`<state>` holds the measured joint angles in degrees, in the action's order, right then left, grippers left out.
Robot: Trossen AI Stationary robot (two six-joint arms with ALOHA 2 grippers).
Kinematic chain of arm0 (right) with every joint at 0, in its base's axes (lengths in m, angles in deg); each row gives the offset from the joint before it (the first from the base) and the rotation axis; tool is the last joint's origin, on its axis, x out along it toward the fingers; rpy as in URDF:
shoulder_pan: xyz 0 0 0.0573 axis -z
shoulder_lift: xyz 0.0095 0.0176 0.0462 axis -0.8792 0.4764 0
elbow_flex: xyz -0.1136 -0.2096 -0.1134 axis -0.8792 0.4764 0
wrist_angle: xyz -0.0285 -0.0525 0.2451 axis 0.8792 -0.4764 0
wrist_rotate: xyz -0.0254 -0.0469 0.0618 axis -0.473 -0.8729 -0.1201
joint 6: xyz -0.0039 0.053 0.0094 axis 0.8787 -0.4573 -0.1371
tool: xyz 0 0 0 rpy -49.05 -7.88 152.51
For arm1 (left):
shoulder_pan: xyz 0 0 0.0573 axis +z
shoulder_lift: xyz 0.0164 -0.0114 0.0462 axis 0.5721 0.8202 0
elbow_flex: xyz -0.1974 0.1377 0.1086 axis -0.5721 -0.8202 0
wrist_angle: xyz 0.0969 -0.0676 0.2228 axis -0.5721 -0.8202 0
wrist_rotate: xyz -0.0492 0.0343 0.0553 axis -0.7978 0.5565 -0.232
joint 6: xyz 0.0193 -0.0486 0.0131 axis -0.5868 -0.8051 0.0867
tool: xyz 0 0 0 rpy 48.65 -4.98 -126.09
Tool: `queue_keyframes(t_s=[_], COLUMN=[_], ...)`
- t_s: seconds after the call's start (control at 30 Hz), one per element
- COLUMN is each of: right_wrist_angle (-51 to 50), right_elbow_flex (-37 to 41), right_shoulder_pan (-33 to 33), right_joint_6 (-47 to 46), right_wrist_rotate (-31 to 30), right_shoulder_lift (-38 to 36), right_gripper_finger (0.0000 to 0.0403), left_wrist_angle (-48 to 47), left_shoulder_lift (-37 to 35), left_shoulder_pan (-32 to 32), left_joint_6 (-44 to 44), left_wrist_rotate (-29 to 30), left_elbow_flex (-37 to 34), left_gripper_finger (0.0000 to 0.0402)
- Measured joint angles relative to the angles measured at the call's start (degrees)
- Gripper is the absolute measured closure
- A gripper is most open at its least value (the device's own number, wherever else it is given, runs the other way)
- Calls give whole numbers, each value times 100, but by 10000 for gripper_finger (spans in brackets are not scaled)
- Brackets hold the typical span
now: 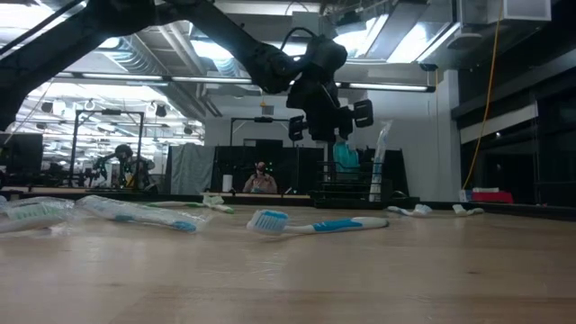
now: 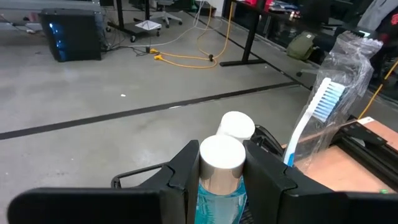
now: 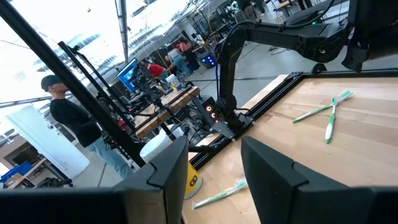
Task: Pick & Place toothbrushing station
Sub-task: Put the blue mouthwash into the black organizer
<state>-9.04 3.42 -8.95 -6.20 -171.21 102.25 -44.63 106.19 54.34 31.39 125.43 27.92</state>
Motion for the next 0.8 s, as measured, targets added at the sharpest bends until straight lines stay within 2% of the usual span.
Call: queue_keyframes(t_s=[0.43, 0.57, 0.8], right_wrist_angle=[0, 0, 42], right_elbow_flex=[0, 0, 0], right_shoulder_pan=[0, 0, 0], right_joint_6=[15, 16, 19], right_wrist_rotate=[1, 0, 2], right_shoulder_lift=[0, 0, 0], right_gripper_finger=[250, 250, 250], left_wrist_angle=[55, 72, 179], left_shoulder_lift=[49, 130, 157], left_shoulder_pan=[35, 59, 46], left_joint_6=[-224, -338, -345], left_wrist_rotate=[-38, -365, -268], left_elbow_flex=[9, 7, 7], left_gripper_finger=[305, 299, 289])
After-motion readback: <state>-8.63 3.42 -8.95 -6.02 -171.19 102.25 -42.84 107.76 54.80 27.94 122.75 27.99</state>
